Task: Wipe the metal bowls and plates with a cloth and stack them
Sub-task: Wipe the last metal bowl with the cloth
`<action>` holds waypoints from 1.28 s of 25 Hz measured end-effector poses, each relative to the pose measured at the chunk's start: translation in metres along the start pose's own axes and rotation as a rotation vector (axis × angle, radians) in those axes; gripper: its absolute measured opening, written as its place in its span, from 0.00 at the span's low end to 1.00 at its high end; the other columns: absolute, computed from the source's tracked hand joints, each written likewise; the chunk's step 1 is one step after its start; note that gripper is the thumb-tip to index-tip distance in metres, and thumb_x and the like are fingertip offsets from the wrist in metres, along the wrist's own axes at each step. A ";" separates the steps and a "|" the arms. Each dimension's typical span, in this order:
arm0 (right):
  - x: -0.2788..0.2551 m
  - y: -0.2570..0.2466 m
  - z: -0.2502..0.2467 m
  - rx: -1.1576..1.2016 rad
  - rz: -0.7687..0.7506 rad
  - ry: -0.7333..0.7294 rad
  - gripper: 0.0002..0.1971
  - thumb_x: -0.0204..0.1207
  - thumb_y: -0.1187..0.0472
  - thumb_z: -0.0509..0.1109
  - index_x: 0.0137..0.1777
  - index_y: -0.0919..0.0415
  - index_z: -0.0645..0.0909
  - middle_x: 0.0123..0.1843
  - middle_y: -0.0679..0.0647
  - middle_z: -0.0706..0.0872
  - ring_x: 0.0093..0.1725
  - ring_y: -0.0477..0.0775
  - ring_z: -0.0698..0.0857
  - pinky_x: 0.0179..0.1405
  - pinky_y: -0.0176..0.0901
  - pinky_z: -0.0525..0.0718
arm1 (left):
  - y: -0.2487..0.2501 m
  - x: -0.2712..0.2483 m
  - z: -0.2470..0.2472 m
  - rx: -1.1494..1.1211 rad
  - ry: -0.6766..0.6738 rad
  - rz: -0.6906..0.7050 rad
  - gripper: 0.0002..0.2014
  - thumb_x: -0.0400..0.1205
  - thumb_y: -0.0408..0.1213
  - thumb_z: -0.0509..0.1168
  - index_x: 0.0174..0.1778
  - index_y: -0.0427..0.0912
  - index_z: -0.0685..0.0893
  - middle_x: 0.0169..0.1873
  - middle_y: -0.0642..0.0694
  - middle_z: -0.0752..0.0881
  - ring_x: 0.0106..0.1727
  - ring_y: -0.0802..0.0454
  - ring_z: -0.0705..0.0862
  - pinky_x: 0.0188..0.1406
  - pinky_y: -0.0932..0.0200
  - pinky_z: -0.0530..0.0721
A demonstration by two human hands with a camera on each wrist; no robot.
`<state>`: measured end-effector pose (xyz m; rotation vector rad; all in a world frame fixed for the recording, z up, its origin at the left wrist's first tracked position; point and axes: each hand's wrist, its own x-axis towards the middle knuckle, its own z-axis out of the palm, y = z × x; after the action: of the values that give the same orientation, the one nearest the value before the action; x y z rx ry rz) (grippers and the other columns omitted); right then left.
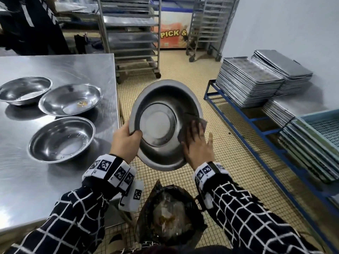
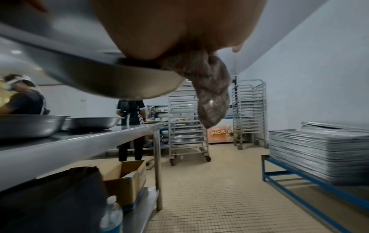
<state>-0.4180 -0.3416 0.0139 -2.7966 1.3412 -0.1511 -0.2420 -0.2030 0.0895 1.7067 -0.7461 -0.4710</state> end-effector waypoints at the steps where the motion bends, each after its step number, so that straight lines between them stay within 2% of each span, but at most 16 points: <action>1: 0.006 0.006 -0.004 0.031 0.016 0.041 0.33 0.85 0.46 0.45 0.82 0.52 0.32 0.84 0.52 0.31 0.83 0.57 0.35 0.80 0.70 0.46 | 0.000 0.000 -0.001 -0.037 -0.002 -0.029 0.13 0.78 0.26 0.61 0.39 0.51 0.83 0.30 0.51 0.82 0.33 0.52 0.78 0.30 0.63 0.79; 3: 0.016 0.011 -0.017 0.200 0.076 0.126 0.36 0.85 0.46 0.51 0.84 0.54 0.34 0.86 0.56 0.39 0.81 0.66 0.60 0.77 0.67 0.63 | -0.002 0.001 -0.005 -0.059 -0.012 -0.098 0.12 0.75 0.25 0.61 0.35 0.48 0.82 0.29 0.47 0.82 0.34 0.46 0.80 0.35 0.52 0.79; 4: 0.021 0.013 -0.026 0.337 0.118 0.141 0.37 0.84 0.46 0.54 0.84 0.55 0.38 0.85 0.59 0.52 0.71 0.66 0.74 0.70 0.59 0.73 | -0.003 0.002 -0.008 -0.052 -0.033 -0.134 0.11 0.74 0.24 0.61 0.36 0.46 0.82 0.29 0.44 0.82 0.33 0.44 0.80 0.34 0.50 0.80; 6: 0.029 0.016 -0.046 0.586 0.159 0.100 0.33 0.82 0.46 0.62 0.81 0.58 0.57 0.63 0.56 0.80 0.52 0.56 0.84 0.51 0.43 0.80 | -0.004 0.004 -0.017 -0.044 -0.069 -0.203 0.09 0.74 0.23 0.61 0.36 0.40 0.81 0.27 0.41 0.81 0.27 0.44 0.81 0.25 0.55 0.80; 7: 0.030 0.017 -0.055 0.647 0.147 0.080 0.26 0.80 0.46 0.66 0.73 0.58 0.68 0.51 0.50 0.83 0.47 0.53 0.85 0.44 0.39 0.79 | -0.006 0.006 -0.022 -0.042 -0.079 -0.235 0.07 0.74 0.22 0.62 0.36 0.39 0.80 0.26 0.41 0.80 0.23 0.47 0.81 0.19 0.59 0.78; 9: 0.028 0.019 -0.060 0.727 0.149 0.055 0.13 0.77 0.52 0.71 0.54 0.56 0.74 0.40 0.44 0.83 0.39 0.47 0.83 0.33 0.33 0.74 | -0.010 0.010 -0.028 -0.067 -0.099 -0.275 0.05 0.71 0.25 0.65 0.37 0.40 0.82 0.27 0.40 0.82 0.20 0.51 0.82 0.16 0.61 0.78; 10: 0.025 0.018 -0.058 0.783 0.174 0.043 0.10 0.76 0.57 0.72 0.50 0.55 0.74 0.39 0.45 0.82 0.37 0.45 0.82 0.32 0.33 0.73 | -0.012 0.012 -0.029 -0.089 -0.083 -0.274 0.06 0.71 0.27 0.66 0.38 0.43 0.83 0.30 0.40 0.84 0.23 0.50 0.83 0.21 0.59 0.81; 14: 0.012 0.003 -0.039 0.988 0.375 0.173 0.07 0.75 0.65 0.72 0.49 0.61 0.76 0.42 0.52 0.85 0.37 0.46 0.83 0.32 0.34 0.77 | -0.014 0.011 -0.026 -0.123 0.091 -0.121 0.15 0.74 0.31 0.71 0.52 0.54 0.85 0.47 0.48 0.89 0.43 0.53 0.88 0.52 0.50 0.87; 17: 0.005 -0.018 -0.038 1.187 0.578 0.329 0.08 0.75 0.66 0.71 0.50 0.63 0.75 0.40 0.51 0.83 0.37 0.46 0.82 0.29 0.31 0.75 | -0.018 -0.004 -0.018 -0.308 0.025 -0.051 0.32 0.77 0.28 0.71 0.75 0.49 0.67 0.63 0.45 0.81 0.46 0.55 0.89 0.44 0.54 0.90; 19: 0.002 -0.032 -0.041 1.338 0.666 0.380 0.08 0.75 0.66 0.70 0.51 0.63 0.75 0.40 0.51 0.83 0.39 0.49 0.83 0.32 0.35 0.77 | -0.022 -0.017 -0.007 -0.376 -0.042 -0.029 0.39 0.77 0.29 0.71 0.79 0.52 0.57 0.65 0.47 0.79 0.54 0.53 0.88 0.47 0.51 0.89; 21: 0.000 -0.043 -0.045 1.406 0.659 0.388 0.09 0.75 0.65 0.70 0.52 0.61 0.75 0.42 0.52 0.84 0.41 0.50 0.84 0.37 0.40 0.81 | -0.025 -0.023 0.004 -0.294 -0.046 -0.027 0.36 0.72 0.38 0.76 0.75 0.48 0.68 0.62 0.47 0.83 0.61 0.53 0.85 0.60 0.46 0.84; 23: -0.001 -0.046 -0.051 1.389 0.598 0.358 0.08 0.77 0.61 0.69 0.53 0.60 0.75 0.42 0.51 0.83 0.41 0.49 0.84 0.38 0.40 0.81 | -0.016 -0.022 0.008 -0.257 -0.002 -0.067 0.18 0.72 0.39 0.73 0.57 0.44 0.82 0.51 0.47 0.87 0.60 0.49 0.85 0.63 0.46 0.82; 26: -0.003 -0.043 -0.059 1.295 0.495 0.251 0.10 0.83 0.54 0.63 0.57 0.59 0.76 0.41 0.47 0.82 0.39 0.42 0.81 0.33 0.33 0.75 | -0.007 -0.009 0.000 -0.281 0.082 -0.175 0.13 0.76 0.32 0.67 0.56 0.41 0.81 0.48 0.45 0.86 0.60 0.43 0.84 0.63 0.42 0.82; 28: -0.007 -0.042 -0.063 1.235 0.467 0.278 0.14 0.84 0.52 0.61 0.64 0.57 0.75 0.41 0.42 0.81 0.39 0.38 0.81 0.33 0.33 0.78 | -0.010 0.002 -0.011 -0.269 0.113 -0.204 0.10 0.71 0.35 0.65 0.48 0.48 0.80 0.44 0.46 0.85 0.56 0.38 0.85 0.60 0.34 0.82; 30: -0.010 -0.048 -0.067 1.149 0.366 0.340 0.18 0.84 0.51 0.61 0.71 0.54 0.72 0.40 0.40 0.81 0.38 0.39 0.82 0.38 0.42 0.87 | -0.010 0.011 -0.021 -0.203 0.091 -0.170 0.12 0.67 0.39 0.62 0.45 0.57 0.79 0.42 0.46 0.85 0.53 0.37 0.85 0.57 0.30 0.82; 32: -0.011 -0.064 -0.065 1.005 0.138 0.242 0.24 0.83 0.45 0.59 0.76 0.52 0.67 0.48 0.45 0.86 0.45 0.45 0.86 0.51 0.47 0.88 | -0.002 0.013 -0.027 -0.140 0.055 -0.133 0.11 0.67 0.40 0.61 0.43 0.58 0.79 0.39 0.46 0.84 0.47 0.40 0.85 0.54 0.33 0.84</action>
<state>-0.3823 -0.2926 0.0827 -1.8661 1.0432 -0.8907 -0.2150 -0.1926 0.0951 1.6376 -0.5492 -0.5531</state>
